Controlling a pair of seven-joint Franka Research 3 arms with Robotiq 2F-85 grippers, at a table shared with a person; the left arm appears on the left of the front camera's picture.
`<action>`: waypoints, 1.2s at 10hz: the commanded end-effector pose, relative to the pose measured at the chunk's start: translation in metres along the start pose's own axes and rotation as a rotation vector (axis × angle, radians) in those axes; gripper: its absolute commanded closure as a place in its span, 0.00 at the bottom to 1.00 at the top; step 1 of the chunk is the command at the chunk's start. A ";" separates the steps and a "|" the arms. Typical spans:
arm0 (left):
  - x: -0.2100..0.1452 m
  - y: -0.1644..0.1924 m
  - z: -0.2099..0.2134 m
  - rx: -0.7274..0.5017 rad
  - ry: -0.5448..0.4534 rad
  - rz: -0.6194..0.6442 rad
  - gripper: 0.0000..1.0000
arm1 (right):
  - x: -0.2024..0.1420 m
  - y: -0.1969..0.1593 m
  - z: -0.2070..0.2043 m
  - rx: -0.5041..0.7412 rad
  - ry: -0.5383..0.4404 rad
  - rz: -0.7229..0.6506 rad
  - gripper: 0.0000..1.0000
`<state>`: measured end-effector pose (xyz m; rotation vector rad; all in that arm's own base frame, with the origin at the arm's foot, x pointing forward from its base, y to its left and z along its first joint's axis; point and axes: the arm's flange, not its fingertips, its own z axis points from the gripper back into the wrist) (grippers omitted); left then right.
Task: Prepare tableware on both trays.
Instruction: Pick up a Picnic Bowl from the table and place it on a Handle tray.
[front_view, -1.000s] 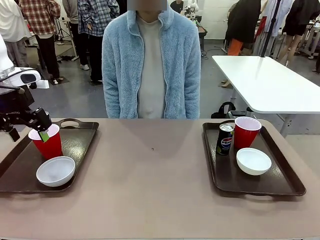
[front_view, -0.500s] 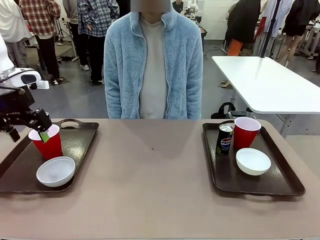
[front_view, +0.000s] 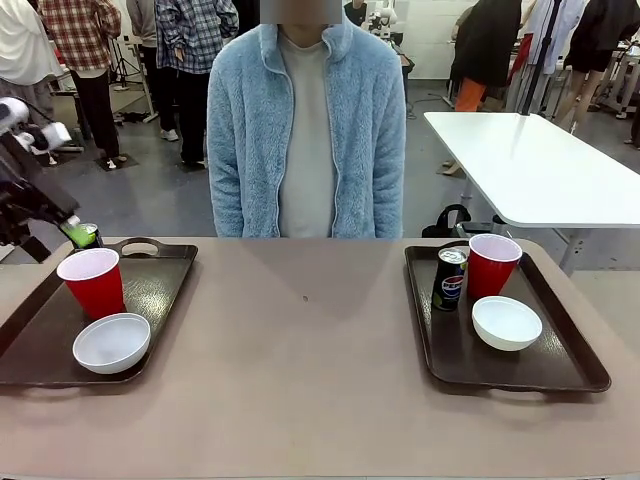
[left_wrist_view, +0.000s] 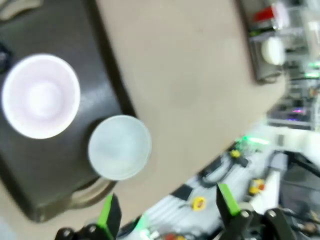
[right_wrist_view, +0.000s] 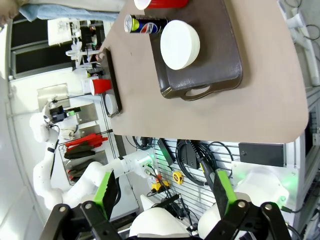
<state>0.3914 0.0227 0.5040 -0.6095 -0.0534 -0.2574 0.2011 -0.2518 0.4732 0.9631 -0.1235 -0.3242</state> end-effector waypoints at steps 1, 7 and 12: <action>-0.005 0.058 0.019 -0.514 0.040 0.021 0.00 | 0.000 0.000 -0.001 0.020 -0.009 0.015 0.00; -0.094 0.160 0.037 -0.628 -0.172 0.267 0.00 | 0.000 0.000 -0.001 0.020 -0.009 0.015 0.00; -0.097 0.173 0.042 -0.635 -0.167 0.280 0.00 | 0.000 0.000 -0.001 0.020 -0.009 0.015 0.00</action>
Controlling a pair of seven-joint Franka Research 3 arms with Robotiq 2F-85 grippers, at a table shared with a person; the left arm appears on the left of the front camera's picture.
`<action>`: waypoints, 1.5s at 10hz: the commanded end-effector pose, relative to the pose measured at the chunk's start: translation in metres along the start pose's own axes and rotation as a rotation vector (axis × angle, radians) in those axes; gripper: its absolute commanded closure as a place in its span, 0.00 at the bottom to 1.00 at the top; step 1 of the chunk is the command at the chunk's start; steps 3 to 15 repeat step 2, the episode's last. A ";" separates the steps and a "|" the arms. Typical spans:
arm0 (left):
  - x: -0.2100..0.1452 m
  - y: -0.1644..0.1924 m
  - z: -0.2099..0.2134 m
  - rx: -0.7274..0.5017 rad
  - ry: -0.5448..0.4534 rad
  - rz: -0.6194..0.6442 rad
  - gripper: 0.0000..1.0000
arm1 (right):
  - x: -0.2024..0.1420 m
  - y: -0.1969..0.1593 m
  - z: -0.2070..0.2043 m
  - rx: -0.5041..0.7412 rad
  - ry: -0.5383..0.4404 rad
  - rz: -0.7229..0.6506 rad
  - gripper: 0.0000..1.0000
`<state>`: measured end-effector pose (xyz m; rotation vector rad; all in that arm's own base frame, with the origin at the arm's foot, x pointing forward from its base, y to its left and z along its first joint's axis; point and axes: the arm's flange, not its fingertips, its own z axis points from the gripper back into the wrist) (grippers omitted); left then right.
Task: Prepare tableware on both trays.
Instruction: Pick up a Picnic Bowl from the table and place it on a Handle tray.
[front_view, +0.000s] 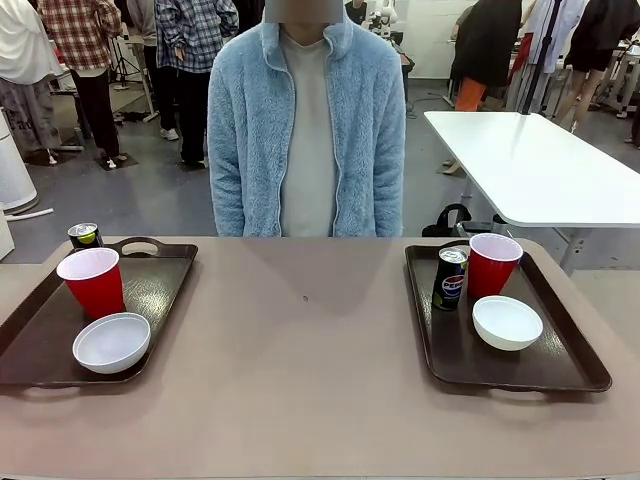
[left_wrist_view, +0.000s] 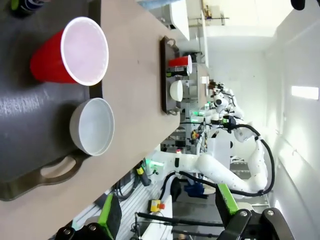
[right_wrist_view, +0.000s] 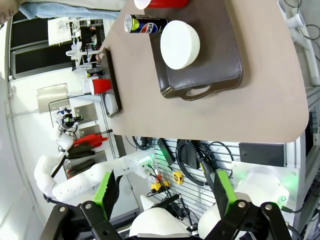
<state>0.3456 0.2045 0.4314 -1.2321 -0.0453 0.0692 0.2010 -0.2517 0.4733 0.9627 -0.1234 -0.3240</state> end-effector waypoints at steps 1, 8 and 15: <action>-0.003 0.002 0.000 -0.026 0.006 -0.008 0.00 | 0.000 0.000 -0.001 0.021 -0.009 0.015 0.00; -0.003 0.002 0.000 -0.026 0.006 -0.008 0.00 | 0.000 0.000 -0.001 0.021 -0.009 0.015 0.00; -0.003 0.002 0.000 -0.026 0.006 -0.008 0.00 | 0.000 0.000 -0.001 0.021 -0.009 0.015 0.00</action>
